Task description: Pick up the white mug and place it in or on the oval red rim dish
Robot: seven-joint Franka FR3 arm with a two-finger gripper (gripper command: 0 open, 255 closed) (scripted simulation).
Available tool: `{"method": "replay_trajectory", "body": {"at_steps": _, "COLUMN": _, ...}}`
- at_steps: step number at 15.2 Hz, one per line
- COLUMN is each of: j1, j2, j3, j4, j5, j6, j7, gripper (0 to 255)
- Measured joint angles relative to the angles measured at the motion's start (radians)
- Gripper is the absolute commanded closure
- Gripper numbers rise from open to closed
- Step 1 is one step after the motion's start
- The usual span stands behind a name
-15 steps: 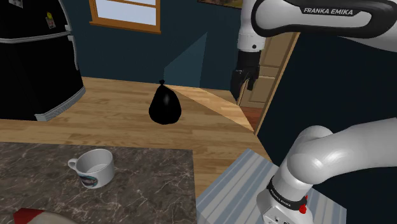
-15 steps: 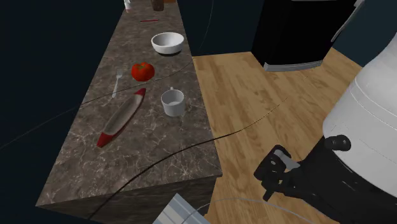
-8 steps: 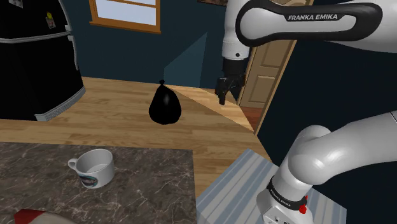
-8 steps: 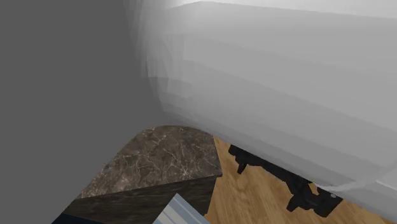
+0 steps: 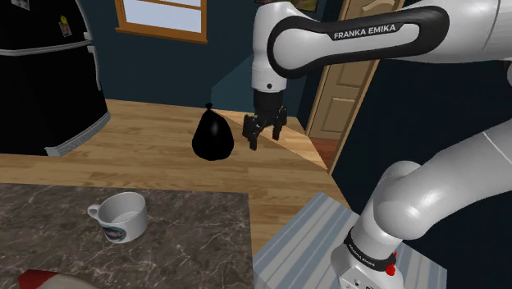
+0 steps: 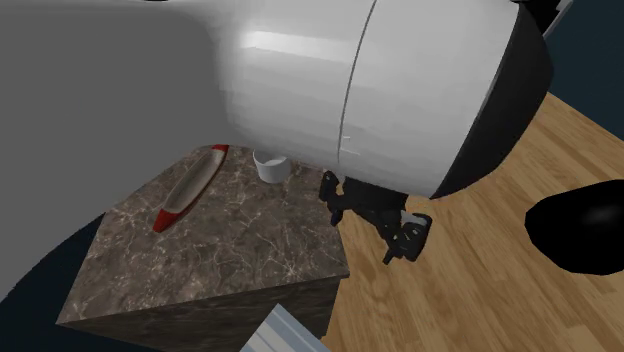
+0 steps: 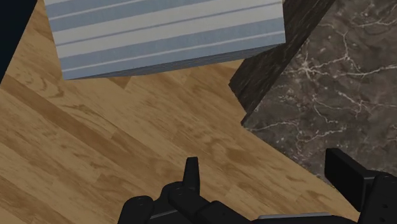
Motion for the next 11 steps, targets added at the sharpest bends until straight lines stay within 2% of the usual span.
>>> {"method": "replay_trajectory", "body": {"at_steps": 6, "j1": 0.026, "j2": 0.167, "j3": 0.086, "j4": 0.063, "j5": 0.029, "j6": 0.123, "j7": 0.106, "gripper": 0}}
{"method": "replay_trajectory", "body": {"at_steps": 11, "j1": 0.045, "j2": 0.323, "j3": 0.152, "j4": 0.149, "j5": 0.02, "j6": 0.207, "j7": 0.202, "gripper": 0}}
